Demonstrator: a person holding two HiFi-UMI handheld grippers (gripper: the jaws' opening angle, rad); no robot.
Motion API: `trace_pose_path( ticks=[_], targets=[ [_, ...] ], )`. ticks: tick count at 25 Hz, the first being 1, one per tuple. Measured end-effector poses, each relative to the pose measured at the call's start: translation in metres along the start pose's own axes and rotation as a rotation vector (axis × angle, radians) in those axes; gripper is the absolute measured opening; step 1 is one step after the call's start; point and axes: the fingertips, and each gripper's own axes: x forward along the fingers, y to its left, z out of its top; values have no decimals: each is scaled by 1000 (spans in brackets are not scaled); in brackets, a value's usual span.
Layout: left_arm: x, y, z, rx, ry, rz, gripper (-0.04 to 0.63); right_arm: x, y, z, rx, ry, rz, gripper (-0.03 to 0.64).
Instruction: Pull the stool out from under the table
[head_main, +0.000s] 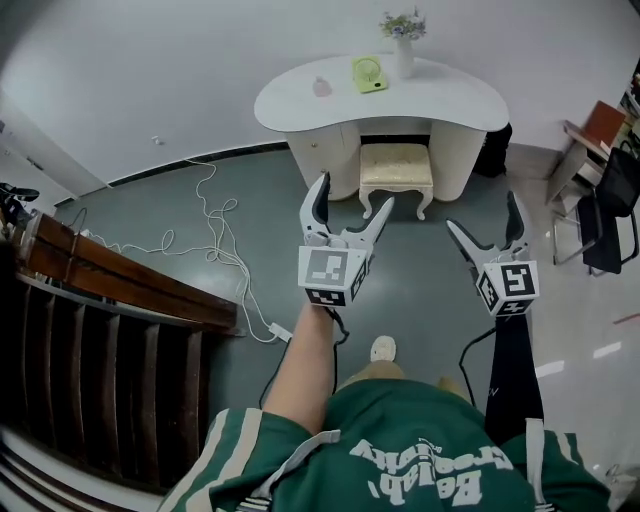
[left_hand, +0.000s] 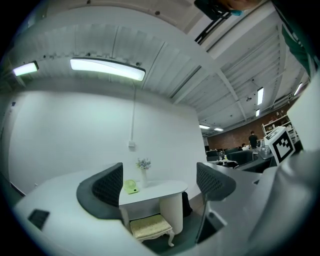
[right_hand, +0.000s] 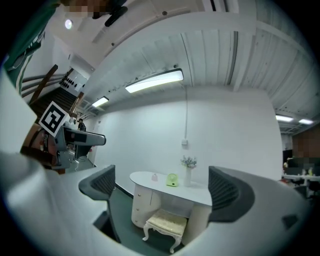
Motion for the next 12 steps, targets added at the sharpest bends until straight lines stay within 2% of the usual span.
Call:
trace_pose_path(
  ticks=[6, 12],
  targets=[
    [49, 42, -17, -4, 15, 6, 442, 60, -13, -10, 7, 13, -22, 588],
    [79, 60, -34, -1, 37, -16, 442, 94, -22, -25, 14, 28, -35, 588]
  ],
)
